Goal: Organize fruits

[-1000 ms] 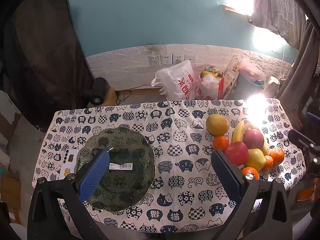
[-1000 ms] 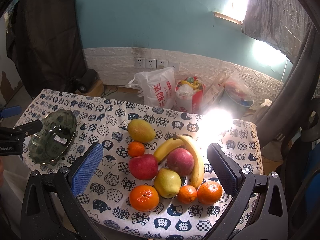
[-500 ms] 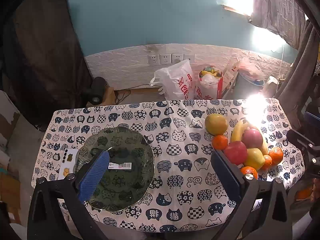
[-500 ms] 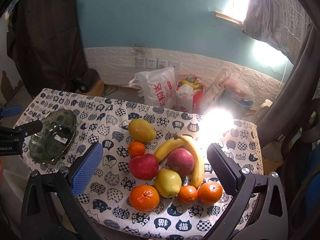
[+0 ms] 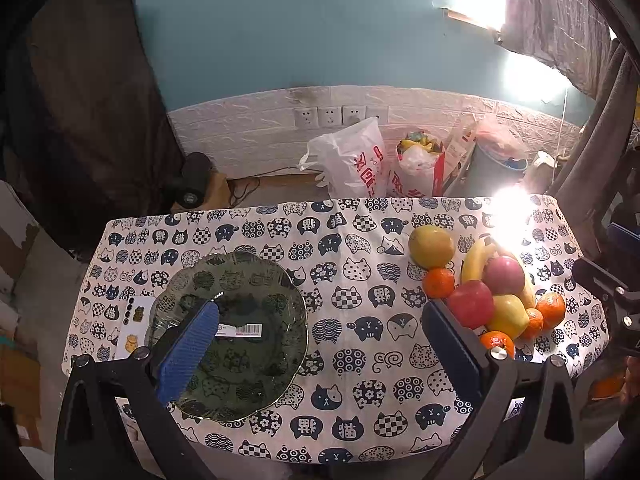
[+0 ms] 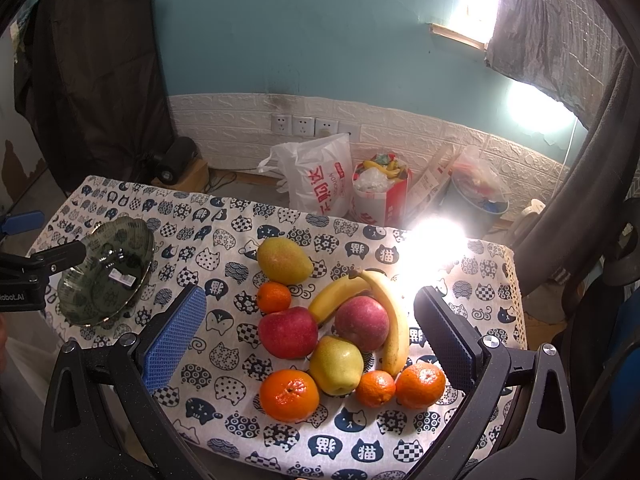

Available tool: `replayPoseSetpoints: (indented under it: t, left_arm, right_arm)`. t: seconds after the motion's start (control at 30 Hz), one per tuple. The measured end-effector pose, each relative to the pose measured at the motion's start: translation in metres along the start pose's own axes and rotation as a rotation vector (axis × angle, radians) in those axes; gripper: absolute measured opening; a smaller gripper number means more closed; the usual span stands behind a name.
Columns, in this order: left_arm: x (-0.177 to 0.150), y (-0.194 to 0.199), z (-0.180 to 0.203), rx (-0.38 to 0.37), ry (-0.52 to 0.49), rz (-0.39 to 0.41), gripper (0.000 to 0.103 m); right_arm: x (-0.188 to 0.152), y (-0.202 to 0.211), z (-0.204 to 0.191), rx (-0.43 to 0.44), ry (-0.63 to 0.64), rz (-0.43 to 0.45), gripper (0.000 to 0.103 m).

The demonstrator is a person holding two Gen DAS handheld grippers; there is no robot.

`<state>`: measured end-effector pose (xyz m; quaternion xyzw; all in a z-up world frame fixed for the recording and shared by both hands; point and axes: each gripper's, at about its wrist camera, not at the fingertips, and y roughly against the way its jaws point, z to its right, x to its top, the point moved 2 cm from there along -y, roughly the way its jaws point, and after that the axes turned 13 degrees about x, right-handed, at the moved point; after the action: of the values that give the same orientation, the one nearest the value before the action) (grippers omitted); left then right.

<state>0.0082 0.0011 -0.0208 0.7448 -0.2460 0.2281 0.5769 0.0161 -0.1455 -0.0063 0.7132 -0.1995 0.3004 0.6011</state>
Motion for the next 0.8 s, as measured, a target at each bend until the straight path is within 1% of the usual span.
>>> replayPoseSetpoints:
  t: [0.6, 0.8]
  left_arm:
    - [-0.001, -0.001, 0.001, -0.004, -0.001, -0.006, 0.103]
    - [-0.001, -0.004, 0.010, -0.023, -0.020, -0.015, 0.103]
  right_arm:
    - [0.000, 0.000, 0.000, 0.003, 0.001, -0.002, 0.102]
    - [-0.002, 0.000, 0.004, -0.002, 0.001, -0.012, 0.102]
